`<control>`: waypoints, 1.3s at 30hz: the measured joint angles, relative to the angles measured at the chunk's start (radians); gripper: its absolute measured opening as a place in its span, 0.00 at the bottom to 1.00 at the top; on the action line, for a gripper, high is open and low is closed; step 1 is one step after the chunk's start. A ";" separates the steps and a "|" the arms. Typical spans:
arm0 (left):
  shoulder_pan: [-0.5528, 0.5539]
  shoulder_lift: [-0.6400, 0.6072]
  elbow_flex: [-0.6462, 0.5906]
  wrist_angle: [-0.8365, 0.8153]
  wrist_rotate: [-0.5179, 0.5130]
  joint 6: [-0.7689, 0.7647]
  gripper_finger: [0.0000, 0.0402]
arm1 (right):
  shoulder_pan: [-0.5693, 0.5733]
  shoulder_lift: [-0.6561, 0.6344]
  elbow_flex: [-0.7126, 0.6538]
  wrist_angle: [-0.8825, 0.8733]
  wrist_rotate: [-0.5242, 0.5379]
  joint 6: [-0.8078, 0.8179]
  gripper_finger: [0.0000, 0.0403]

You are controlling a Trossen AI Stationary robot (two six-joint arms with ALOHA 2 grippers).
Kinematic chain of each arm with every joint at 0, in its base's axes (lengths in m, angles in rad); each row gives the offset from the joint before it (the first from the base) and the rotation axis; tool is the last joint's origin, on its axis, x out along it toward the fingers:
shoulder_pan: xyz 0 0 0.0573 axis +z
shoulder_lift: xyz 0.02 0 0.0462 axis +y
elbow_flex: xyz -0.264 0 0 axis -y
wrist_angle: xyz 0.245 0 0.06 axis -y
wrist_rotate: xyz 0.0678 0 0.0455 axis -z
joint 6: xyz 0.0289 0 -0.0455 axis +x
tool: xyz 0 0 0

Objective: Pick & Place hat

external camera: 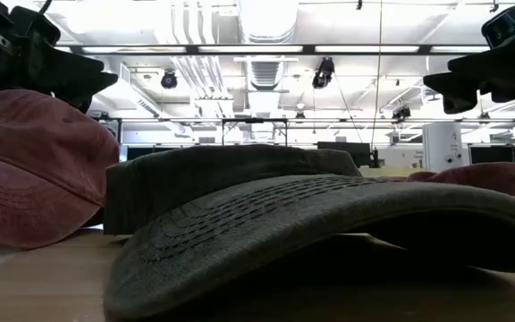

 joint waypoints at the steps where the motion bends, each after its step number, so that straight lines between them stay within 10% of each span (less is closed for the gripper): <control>1: 0.000 0.000 0.000 0.000 0.000 0.006 0.40 | 0.000 0.000 0.000 0.000 0.000 0.000 0.54; 19: 0.002 0.000 0.000 0.002 -0.012 0.007 0.40 | 0.000 0.000 0.000 0.000 0.000 0.000 0.54; 32: 0.002 0.002 0.000 0.016 -0.015 -0.771 0.40 | 0.000 0.000 0.000 0.000 0.000 0.000 0.54; 39: 0.002 0.005 0.000 0.019 -0.097 -0.802 0.40 | 0.000 0.000 0.000 0.000 0.000 0.000 0.54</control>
